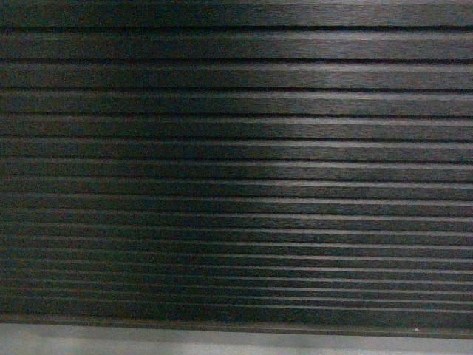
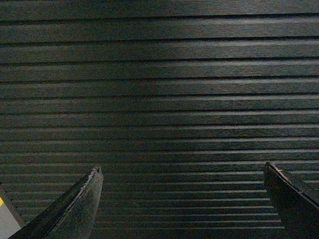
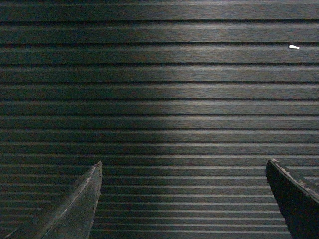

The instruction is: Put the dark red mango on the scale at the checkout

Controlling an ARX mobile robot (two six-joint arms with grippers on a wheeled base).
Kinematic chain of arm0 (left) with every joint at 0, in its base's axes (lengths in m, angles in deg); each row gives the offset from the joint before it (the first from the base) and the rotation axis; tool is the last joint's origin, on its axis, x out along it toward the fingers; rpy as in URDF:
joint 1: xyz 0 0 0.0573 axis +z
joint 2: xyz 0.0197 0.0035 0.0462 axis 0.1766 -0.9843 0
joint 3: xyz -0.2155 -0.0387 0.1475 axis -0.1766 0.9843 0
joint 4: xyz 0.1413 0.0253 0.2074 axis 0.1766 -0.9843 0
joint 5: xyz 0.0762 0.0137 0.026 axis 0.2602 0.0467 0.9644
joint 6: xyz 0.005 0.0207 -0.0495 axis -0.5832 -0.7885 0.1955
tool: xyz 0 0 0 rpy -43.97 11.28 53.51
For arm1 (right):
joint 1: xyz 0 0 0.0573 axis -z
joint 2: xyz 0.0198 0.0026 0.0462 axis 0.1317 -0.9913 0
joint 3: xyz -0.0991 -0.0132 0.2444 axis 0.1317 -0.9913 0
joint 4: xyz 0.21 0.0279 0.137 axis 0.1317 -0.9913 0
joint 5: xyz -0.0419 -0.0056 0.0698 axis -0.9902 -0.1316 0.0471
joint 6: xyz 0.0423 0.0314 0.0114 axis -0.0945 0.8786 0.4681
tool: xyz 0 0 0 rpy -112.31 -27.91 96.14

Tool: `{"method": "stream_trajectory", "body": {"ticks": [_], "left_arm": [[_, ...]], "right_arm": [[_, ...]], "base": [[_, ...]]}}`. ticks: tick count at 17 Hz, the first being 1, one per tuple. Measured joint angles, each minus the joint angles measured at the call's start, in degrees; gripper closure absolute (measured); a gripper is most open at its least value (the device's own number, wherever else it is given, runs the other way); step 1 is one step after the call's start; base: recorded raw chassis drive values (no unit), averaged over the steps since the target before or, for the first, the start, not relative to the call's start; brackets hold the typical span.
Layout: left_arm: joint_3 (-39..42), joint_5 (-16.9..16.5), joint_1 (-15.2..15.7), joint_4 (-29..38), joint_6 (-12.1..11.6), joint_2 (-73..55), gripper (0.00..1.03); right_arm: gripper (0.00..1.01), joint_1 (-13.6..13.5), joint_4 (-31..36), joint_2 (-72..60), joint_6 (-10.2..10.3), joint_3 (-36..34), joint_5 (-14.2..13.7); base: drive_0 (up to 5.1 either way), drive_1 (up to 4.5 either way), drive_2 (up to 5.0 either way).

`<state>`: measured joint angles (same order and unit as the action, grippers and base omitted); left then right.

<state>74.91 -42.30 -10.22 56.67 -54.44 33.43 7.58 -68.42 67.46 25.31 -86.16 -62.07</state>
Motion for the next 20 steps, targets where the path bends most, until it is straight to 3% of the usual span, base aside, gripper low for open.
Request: {"method": "stream_trajectory", "body": {"ticks": [20], "left_arm": [[0.0,0.02,0.0,-0.04,0.0,0.0,0.05]], "right_arm": [[0.03,0.0,0.0,0.0,-0.02,0.0,0.04]], "base": [[0.0,0.0,0.0]]}}
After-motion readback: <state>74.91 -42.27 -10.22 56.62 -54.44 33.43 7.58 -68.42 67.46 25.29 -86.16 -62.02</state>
